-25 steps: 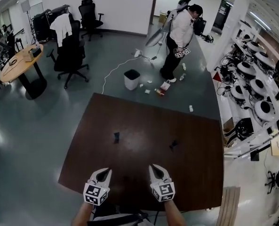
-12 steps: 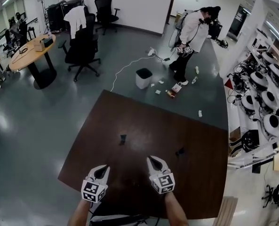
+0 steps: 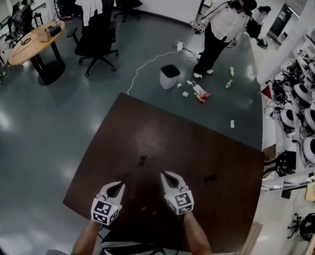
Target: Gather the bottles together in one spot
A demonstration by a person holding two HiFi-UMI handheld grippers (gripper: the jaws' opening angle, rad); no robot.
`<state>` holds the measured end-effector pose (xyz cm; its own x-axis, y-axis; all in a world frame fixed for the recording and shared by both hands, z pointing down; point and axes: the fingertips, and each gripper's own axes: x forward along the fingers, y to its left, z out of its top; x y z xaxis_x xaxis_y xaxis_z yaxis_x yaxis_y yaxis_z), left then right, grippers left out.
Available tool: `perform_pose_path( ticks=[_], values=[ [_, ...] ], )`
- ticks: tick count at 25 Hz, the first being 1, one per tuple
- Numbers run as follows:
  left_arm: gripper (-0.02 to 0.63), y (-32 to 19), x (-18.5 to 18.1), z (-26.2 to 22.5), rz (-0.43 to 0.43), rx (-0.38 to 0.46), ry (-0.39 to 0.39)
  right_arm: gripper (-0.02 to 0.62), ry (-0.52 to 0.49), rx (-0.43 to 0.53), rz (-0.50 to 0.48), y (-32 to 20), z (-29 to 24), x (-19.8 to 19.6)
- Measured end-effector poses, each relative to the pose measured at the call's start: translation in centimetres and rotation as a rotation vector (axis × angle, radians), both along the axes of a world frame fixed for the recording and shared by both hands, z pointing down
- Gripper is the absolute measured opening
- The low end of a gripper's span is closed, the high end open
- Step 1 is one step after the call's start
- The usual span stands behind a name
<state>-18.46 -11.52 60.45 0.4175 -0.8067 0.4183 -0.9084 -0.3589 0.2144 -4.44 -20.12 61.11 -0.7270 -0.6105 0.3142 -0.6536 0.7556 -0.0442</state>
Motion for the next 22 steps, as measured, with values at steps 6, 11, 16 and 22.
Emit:
perform_pose_path(
  ticks=[6,11,16,22],
  values=[
    [0.001,-1.1,-0.5,2.5,0.015,-0.052,0.009,0.002,0.005,-0.040,-0.055,-1.3,2.3,-3.0],
    [0.000,-2.5,-0.2,3.9,0.019,-0.075,0.012,0.002,-0.003,-0.075,-0.085,-1.9,4.0,-4.0],
    [0.001,-3.6,-0.6,5.2,0.008,-0.099,0.021,0.002,0.011,-0.085,-0.119,-2.3,5.1,-5.0],
    [0.001,-3.7,-0.8,6.6,-0.004,-0.125,0.033,0.063,0.021,-0.097,-0.141,-2.6,6.7,-5.9]
  ],
)
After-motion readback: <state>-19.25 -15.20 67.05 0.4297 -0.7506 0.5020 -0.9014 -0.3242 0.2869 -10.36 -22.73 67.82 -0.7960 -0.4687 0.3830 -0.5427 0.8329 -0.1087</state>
